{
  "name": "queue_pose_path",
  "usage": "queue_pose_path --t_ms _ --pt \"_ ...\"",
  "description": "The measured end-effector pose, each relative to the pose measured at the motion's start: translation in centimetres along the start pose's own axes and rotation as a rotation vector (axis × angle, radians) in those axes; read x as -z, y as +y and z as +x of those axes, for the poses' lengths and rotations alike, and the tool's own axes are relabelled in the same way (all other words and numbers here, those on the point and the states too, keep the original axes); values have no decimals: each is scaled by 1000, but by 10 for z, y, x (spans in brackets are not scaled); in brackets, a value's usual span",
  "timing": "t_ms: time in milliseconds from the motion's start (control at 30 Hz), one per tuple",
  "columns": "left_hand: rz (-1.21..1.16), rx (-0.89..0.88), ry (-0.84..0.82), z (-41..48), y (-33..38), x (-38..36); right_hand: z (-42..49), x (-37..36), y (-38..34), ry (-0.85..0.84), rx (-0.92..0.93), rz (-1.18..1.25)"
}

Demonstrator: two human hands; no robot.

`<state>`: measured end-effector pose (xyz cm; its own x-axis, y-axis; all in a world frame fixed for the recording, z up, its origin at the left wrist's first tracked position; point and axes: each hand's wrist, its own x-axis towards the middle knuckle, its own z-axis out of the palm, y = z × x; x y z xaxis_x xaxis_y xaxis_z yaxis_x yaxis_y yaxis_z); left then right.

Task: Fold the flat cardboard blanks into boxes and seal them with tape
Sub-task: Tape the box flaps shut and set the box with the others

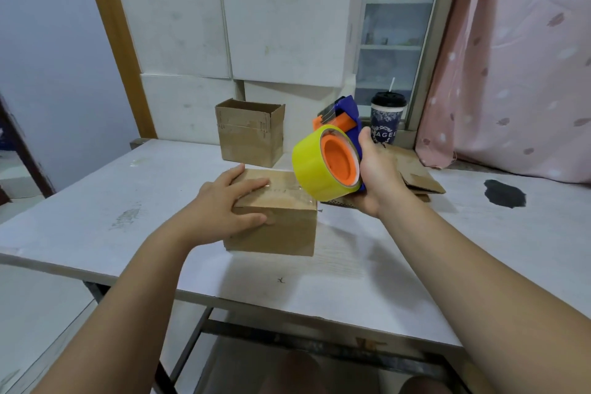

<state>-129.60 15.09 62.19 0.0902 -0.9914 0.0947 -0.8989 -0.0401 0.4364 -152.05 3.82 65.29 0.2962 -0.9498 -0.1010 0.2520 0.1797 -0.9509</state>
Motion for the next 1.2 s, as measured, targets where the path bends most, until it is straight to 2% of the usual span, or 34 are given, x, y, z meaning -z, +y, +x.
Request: queue_pose_path --t_ms 67,167,267,400,467,533,600,767,900,967,1033,1100,1133,1200 --pt "40 22 -34 -1 -1 4 -3 -1 1 19 -3 -10" --pt "-36 84 -88 -7 6 16 -5 -2 1 46 11 -27" --pt "-91 112 -124 -15 17 20 -8 -2 0 70 84 -87" --pt "-9 137 -224 -30 29 6 -12 2 -5 112 192 -154" --pt "98 165 -142 -30 36 -11 -16 4 -10 93 238 -199" --pt "236 177 46 -25 44 -27 -19 5 -14 65 310 -279" --pt "255 180 167 -20 48 -39 -23 7 -17 27 386 -356" --pt "266 186 234 -7 60 -47 -26 7 -27 -133 583 -605" --pt "280 81 329 1 64 -45 -22 1 -37 -142 718 -817" --pt "100 53 303 1 65 -44 -20 -5 -37 -155 795 -972" --pt "-409 28 298 -2 70 -40 -18 -11 -35 -181 838 -1146" --pt "-974 -42 360 -5 76 -33 -17 -17 -31 -194 850 -1209" --pt "-1144 -53 392 -6 79 -28 -17 -21 -29 -203 857 -1221" --pt "-1266 -19 458 -5 86 -20 -17 -29 -24 -221 867 -1260"
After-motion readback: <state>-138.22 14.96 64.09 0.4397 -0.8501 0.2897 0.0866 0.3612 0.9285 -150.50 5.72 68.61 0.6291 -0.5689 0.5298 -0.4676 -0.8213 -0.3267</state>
